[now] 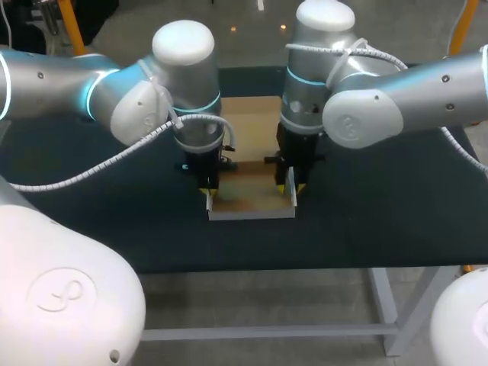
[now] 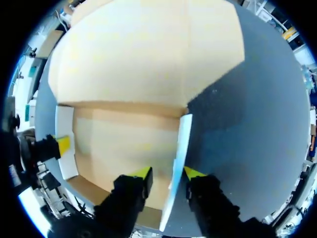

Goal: Assemble the packaging by folding the flat box into shape, placing the metal phone stand inside, and closing the box properly

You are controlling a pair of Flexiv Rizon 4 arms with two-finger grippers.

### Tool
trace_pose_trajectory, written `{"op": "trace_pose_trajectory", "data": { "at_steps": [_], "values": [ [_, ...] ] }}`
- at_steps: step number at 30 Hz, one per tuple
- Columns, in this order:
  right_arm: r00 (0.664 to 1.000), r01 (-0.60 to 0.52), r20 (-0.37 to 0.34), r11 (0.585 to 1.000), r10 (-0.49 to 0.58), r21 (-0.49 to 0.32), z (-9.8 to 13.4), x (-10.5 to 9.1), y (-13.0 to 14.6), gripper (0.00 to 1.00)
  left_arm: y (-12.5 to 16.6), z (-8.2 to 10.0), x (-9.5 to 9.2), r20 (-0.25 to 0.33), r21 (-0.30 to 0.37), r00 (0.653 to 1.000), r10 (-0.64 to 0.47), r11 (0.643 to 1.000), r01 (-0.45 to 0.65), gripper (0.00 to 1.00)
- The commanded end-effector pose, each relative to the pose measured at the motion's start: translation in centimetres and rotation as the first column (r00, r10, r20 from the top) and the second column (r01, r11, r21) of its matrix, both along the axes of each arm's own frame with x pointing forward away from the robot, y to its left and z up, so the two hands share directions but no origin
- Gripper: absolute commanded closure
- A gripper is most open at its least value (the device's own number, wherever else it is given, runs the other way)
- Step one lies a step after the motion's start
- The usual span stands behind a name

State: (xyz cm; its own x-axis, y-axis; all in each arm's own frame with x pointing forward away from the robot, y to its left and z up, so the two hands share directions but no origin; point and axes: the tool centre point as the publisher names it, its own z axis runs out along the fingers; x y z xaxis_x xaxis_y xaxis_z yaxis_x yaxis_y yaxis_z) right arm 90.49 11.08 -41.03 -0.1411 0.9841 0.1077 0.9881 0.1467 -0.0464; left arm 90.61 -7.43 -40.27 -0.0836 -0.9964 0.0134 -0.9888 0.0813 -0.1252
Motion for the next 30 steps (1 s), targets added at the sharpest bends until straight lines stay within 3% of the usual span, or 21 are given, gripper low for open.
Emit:
{"op": "trace_pose_trajectory", "data": {
  "at_steps": [1, 5, 10, 15, 20, 30],
  "values": [
    [0.999, -0.036, 0.012, 0.998, 0.035, 0.055, 1.3, -1.3, -1.3, 0.0, -0.3, -0.2, -0.6, 0.017, 0.07, 1.0, 0.009, 0.998, -0.01, 1.0],
    [0.99, -0.14, 0.019, 0.986, 0.139, 0.096, 2.2, -2.1, -1.8, 0.0, -0.3, 0.0, -0.7, 0.023, 0.073, 1.0, 0.007, 0.997, -0.009, 1.0],
    [0.956, -0.293, 0.04, 0.945, 0.291, 0.147, 3.4, -3.2, -2.7, 0.0, -0.4, 0.1, -0.8, 0.029, 0.081, 1.0, 0.008, 0.997, -0.011, 1.0],
    [0.926, -0.377, 0.087, 0.907, 0.366, 0.19, 4.7, -4.0, -4.2, 0.0, -0.4, 0.2, -0.9, 0.032, 0.086, 0.999, 0.011, 0.996, -0.014, 1.0],
    [0.871, -0.487, 0.165, 0.855, 0.462, 0.176, 6.0, -5.3, -5.4, 0.0, -0.4, 0.3, -0.9, 0.032, 0.091, 0.999, 0.011, 0.996, -0.014, 1.0],
    [0.769, -0.606, 0.36, 0.782, 0.528, 0.146, 7.5, -8.0, -7.9, 0.0, -0.4, 0.3, -1.0, 0.026, 0.102, 1.0, 0.017, 0.995, -0.019, 1.0]
  ]
}}
